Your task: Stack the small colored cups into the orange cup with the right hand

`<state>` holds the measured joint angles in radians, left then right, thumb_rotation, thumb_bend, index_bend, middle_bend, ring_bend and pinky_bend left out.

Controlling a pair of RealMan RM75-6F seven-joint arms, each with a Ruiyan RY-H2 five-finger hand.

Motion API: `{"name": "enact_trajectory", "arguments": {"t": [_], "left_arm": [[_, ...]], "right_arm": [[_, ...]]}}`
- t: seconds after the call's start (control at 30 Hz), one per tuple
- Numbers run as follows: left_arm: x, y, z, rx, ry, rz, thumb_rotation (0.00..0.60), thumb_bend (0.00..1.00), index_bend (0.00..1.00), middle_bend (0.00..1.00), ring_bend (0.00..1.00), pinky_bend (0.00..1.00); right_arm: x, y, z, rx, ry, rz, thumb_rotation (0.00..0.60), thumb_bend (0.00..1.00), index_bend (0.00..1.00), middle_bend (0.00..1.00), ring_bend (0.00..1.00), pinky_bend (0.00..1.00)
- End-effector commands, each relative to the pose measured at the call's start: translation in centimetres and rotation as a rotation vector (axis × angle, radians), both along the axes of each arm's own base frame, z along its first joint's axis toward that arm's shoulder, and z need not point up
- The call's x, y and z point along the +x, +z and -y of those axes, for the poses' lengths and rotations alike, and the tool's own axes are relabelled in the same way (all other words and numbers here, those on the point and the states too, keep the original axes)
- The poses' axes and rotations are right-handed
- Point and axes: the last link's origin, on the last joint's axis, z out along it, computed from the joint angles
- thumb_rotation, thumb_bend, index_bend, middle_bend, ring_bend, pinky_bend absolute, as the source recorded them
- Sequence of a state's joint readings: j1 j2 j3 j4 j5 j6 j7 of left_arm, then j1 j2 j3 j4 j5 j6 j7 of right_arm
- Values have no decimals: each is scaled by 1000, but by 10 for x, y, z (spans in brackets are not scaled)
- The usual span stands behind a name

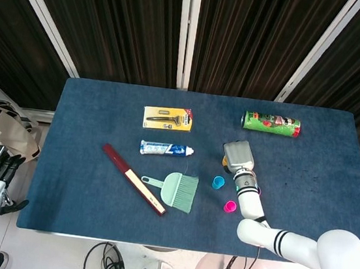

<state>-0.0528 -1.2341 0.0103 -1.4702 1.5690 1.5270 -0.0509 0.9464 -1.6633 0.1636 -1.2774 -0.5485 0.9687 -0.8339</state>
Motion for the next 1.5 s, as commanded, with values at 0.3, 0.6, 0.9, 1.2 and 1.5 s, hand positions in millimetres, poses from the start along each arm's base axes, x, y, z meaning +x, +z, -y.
{"name": "enact_trajectory", "arguments": {"t": [0.3,0.6,0.9,1.2,1.5], "left_arm": [[1,1,0,4,0,2,600,111,99,57,0,5],[5,-3,-1,1,-6,-3,600,110,99,57,0,5],[9,-5,-2,2,-14,-5,600,110,99,57,0,4],[8,-3,-1,5,-9,-2,600,110,99,57,0,5],[6,-3,-2,5,-7,1,600,111,99,57,0,4]], "right_arm": [[-2,68,-19,-75,32,120,600,219,563,535,422,485],[-37,117,-69,-50,3,112,600,219,567,536,419,485],[-61,113,-98,23,-8,111,600,219,570,536,418,485],[-62,101,-100,39,3,102,600,219,571,535,419,485],[-61,95,-98,60,-1,100,600,155,496,460,407,485]]}}
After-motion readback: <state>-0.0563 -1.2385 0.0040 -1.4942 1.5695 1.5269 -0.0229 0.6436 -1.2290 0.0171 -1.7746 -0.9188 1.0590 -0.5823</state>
